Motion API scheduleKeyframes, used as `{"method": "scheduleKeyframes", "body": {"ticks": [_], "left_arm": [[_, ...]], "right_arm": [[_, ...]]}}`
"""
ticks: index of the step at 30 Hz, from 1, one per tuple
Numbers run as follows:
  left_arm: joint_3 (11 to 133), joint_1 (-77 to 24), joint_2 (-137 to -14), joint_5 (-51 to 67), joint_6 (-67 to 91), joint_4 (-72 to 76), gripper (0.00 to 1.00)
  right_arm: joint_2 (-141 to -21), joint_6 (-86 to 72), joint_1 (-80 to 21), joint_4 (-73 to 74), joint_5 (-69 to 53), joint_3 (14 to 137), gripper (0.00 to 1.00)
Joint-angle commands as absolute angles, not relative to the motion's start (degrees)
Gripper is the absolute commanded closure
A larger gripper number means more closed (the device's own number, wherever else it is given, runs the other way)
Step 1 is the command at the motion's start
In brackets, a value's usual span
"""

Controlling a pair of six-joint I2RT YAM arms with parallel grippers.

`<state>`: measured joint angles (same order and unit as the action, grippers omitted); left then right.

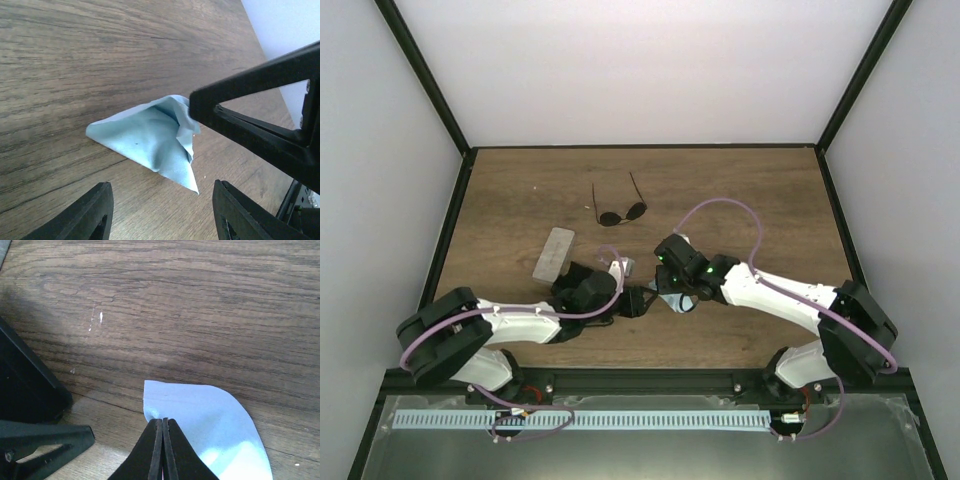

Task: Organize the sunglasses
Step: Adjust the glasses cleaning cloth at the center of the board.

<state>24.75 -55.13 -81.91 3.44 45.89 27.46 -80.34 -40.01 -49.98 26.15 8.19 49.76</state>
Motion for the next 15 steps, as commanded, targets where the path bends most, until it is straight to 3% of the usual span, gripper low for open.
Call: {"method": "scheduleKeyframes", "body": {"ticks": [1,15], "left_arm": [[25.67,-56.95,-82.70,0.77,46.28,29.48,0.47],[32.08,-59.35,-86.53,-3.34,43.43,24.68,0.56]], "right_arm": [[-80.29,-39.35,-49.66,24.35,7.01,51.78,0.99],[-80.00,-39.55,-49.70,24.23,5.78,51.70,0.99]]}}
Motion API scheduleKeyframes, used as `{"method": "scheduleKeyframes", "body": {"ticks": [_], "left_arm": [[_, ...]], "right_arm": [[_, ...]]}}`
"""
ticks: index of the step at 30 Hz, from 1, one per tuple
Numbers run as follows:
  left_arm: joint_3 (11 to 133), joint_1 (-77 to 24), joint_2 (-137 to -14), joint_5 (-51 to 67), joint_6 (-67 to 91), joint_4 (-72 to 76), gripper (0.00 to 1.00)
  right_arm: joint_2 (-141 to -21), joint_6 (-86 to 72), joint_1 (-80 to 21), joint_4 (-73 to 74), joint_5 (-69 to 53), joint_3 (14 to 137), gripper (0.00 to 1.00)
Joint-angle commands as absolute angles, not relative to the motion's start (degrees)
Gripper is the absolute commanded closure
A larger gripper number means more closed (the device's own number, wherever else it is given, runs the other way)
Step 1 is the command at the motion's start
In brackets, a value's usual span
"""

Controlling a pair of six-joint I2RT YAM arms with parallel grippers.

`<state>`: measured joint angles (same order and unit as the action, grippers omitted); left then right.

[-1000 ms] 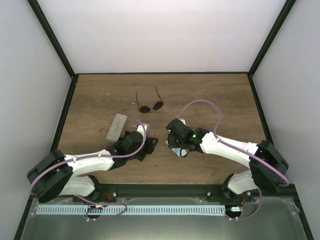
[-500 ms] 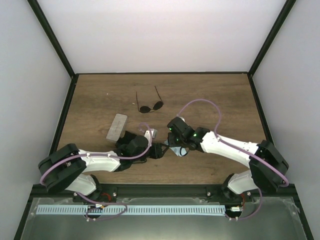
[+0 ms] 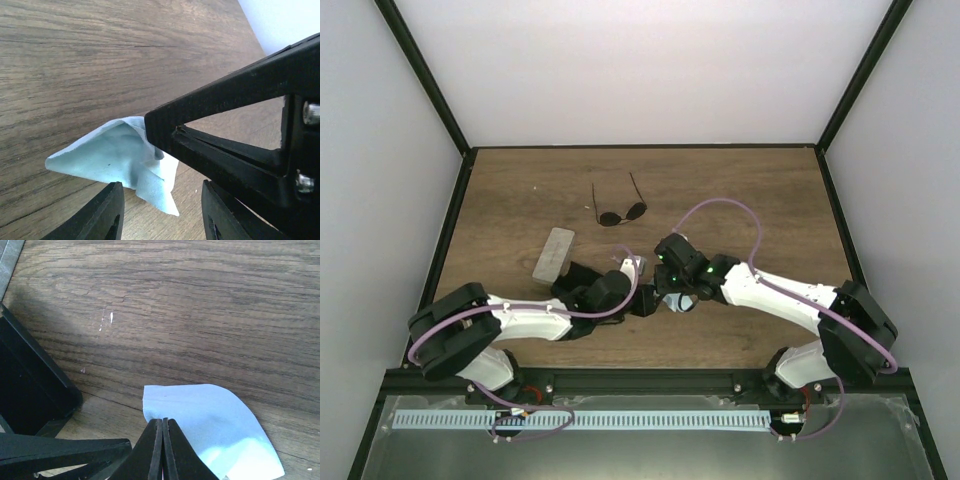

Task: Organize the sunglasses
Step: Adjust the glasses cleaning cloth at the center of the board.

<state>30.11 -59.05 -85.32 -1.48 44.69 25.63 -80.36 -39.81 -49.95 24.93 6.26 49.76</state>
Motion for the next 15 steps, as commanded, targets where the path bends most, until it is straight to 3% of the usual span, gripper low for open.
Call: {"method": "scheduleKeyframes", "body": {"ticks": [1,15], "left_arm": [[32.42,-59.38,-86.95,-3.42,43.42,24.40,0.56],[34.90,-59.60,-89.14,-4.96,42.76,22.56,0.60]], "right_arm": [[-80.09,-39.55,-49.66,24.23,5.72,51.64,0.99],[-80.06,-39.44,-49.66,23.51,4.37,51.59,0.99]]}}
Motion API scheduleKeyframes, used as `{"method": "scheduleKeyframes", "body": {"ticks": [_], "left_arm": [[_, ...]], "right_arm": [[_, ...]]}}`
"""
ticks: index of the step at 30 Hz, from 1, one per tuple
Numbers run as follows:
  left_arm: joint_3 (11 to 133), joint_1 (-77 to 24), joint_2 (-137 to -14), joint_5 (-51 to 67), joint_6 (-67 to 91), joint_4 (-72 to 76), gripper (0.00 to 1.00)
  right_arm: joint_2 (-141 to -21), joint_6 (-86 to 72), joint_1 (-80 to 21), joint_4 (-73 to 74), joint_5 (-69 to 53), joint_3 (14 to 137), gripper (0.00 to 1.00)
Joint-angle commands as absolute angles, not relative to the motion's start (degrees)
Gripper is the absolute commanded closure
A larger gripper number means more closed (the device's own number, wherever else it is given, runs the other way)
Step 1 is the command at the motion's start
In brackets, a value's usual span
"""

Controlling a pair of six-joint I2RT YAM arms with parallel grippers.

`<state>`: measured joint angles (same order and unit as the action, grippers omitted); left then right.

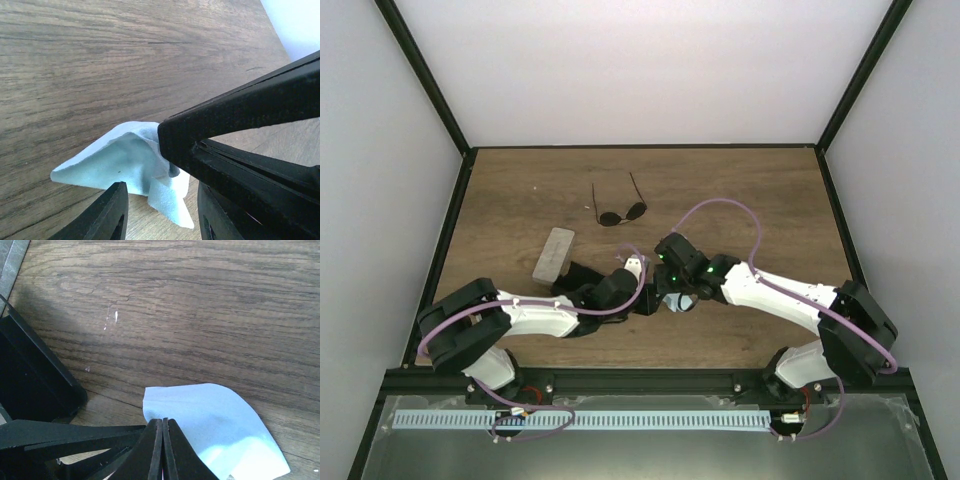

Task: Organize the sunglasses
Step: Adjust the glasses cleaning cloth at the center of the board.

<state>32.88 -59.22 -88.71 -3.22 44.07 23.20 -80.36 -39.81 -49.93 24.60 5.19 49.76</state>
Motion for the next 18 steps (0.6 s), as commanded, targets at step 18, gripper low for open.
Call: {"method": "scheduleKeyframes", "body": {"ticks": [18], "left_arm": [[36.74,-59.60,-90.38,-5.53,42.10,21.40,0.82]], "right_arm": [[-80.18,-39.46,-49.66,22.90,3.01,51.13,0.99]]}}
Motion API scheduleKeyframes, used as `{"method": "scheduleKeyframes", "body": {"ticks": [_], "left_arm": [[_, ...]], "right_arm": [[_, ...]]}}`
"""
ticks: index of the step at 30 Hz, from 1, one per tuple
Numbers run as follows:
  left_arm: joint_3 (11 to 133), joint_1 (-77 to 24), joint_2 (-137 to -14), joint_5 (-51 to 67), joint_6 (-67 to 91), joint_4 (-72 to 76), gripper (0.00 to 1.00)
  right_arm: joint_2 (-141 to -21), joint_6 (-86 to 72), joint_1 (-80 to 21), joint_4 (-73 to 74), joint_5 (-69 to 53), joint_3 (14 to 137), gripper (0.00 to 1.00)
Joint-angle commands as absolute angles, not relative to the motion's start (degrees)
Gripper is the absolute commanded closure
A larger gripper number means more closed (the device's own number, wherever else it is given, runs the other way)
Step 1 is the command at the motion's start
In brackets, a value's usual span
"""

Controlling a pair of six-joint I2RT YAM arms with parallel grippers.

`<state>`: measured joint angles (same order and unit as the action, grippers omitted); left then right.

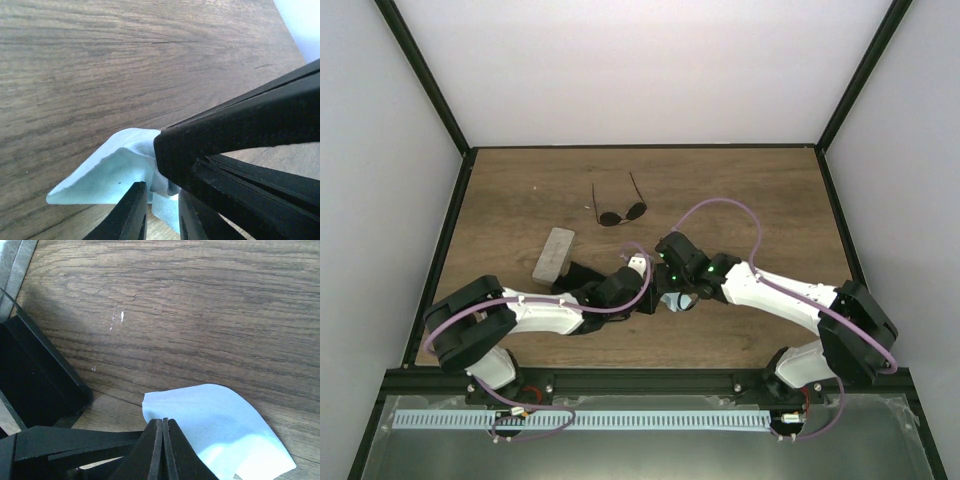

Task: Organize the sunglasses
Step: Adjust the glasses cleaning cloth at the center of the board.

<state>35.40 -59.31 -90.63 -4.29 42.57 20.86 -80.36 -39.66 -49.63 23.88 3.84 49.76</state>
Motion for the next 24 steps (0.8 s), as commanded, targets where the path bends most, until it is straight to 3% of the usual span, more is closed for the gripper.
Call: {"method": "scheduleKeyframes", "body": {"ticks": [1,4,10,21,24], "left_arm": [[36.67,-59.65,-90.29,-5.68,41.97,21.41,0.86],[36.52,-59.67,-90.30,-5.41,41.62,22.09,0.95],[36.27,-59.63,-90.90,-4.94,41.39,23.09,0.96],[33.38,-59.67,-86.51,-8.00,41.60,25.40,0.96],[33.91,-59.57,-86.08,-8.75,41.48,24.87,0.96]], "right_arm": [[-80.28,-39.46,-49.64,22.75,2.83,51.15,0.99],[-80.52,-39.58,-49.66,22.07,2.00,50.79,0.99],[-79.96,-40.16,-49.72,21.82,2.61,49.95,0.99],[-66.16,-46.10,-49.66,22.12,17.42,46.01,0.62],[-60.72,-46.72,-49.70,21.81,18.90,42.75,0.45]]}}
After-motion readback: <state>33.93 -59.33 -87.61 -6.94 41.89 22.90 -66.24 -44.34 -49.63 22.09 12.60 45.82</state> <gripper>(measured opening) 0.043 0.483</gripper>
